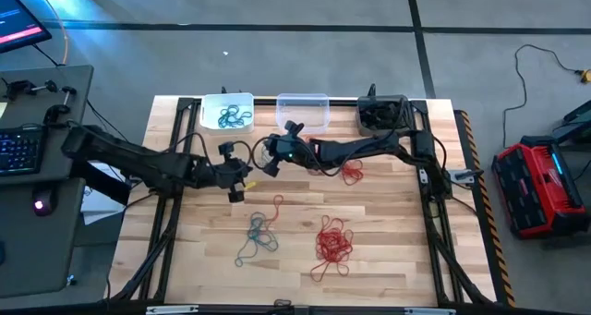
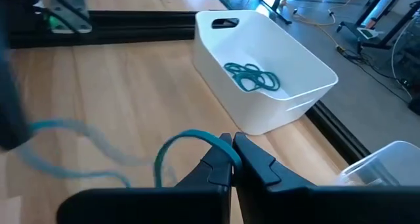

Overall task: Sort rubber bands into baskets
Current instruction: Put the blue rubber band into the white bin

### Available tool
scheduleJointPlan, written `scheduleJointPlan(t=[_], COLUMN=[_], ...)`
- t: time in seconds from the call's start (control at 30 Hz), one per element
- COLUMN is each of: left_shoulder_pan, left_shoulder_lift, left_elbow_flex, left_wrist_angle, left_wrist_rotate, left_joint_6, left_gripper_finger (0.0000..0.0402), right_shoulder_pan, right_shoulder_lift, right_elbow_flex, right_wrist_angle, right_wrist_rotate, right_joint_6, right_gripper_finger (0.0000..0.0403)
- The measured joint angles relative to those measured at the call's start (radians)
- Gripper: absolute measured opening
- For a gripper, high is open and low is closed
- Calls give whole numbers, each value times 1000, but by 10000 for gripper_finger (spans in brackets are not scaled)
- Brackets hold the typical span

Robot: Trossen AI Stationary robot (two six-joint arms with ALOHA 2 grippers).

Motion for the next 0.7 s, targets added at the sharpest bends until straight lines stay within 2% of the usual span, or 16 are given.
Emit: scheduleJointPlan(t=[0.27,0.4,0.7], left_shoulder_pan=[-24,-24,2], left_shoulder_lift=[50,56,8], left_elbow_flex=[0,-1,-1], left_wrist_angle=[-2,-9,-18], left_wrist_rotate=[-35,-51,-96], left_joint_6=[-35,-44,-83], left_gripper_finger=[0,0,0], right_shoulder_pan=[-14,-17,-20], right_shoulder_lift=[-42,-71,-75], right_elbow_flex=[-2,-55,-262], right_wrist_angle=[-53,-89,61], right_wrist_rotate=[9,10,-249], right_joint_6=[-12,-22,94], right_gripper_finger=[0,0,0])
